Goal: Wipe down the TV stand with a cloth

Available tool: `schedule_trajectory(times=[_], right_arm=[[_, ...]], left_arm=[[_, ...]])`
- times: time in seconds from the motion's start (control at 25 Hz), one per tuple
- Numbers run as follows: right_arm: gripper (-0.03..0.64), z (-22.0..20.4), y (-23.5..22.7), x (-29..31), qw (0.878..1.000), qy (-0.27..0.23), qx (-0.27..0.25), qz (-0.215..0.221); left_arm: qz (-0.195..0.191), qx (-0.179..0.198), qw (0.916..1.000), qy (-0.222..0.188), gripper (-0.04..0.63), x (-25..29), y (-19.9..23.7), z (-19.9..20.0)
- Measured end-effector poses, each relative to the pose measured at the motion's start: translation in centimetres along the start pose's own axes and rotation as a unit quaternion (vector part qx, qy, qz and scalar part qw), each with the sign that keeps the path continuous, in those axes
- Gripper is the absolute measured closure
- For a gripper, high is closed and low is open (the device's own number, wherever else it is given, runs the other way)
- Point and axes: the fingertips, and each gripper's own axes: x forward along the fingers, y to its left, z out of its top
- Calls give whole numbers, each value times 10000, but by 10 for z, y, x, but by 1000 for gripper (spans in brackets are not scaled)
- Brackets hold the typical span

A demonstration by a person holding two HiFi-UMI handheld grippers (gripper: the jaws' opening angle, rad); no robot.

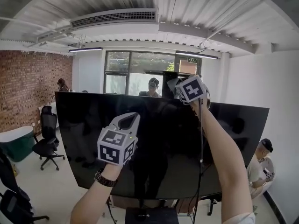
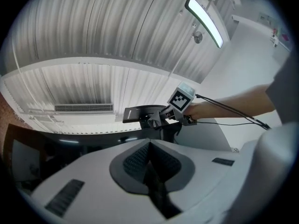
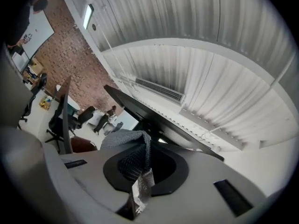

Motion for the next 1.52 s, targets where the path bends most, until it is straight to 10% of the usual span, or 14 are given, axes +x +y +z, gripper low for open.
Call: schedule_trajectory(times=[0.16, 0.28, 0.52, 0.68, 0.96, 1.52], right_arm=[[609, -48, -43, -50, 9963, 26, 755, -416], [609, -74, -32, -146, 9843, -1037, 1414, -210], [609, -267, 190, -253, 9622, -1332, 2253, 755], [609, -384, 353, -250, 9522, -787, 2693, 1205], [609, -503, 511, -230, 9481, -173, 2811, 1479], [609, -684, 680, -69, 9606, -921, 2200, 1430]], left_arm=[[-165, -136, 9997, 146, 569, -23, -11, -26], [-90, 7, 9993, 350, 569, -68, -34, -63], [-97, 210, 9962, 839, 568, -129, -118, -225], [42, -275, 9888, 1465, 568, -169, -151, -356], [293, -1066, 9701, 2161, 569, -227, -182, -503], [136, -792, 9829, 1655, 569, -251, -229, -775]])
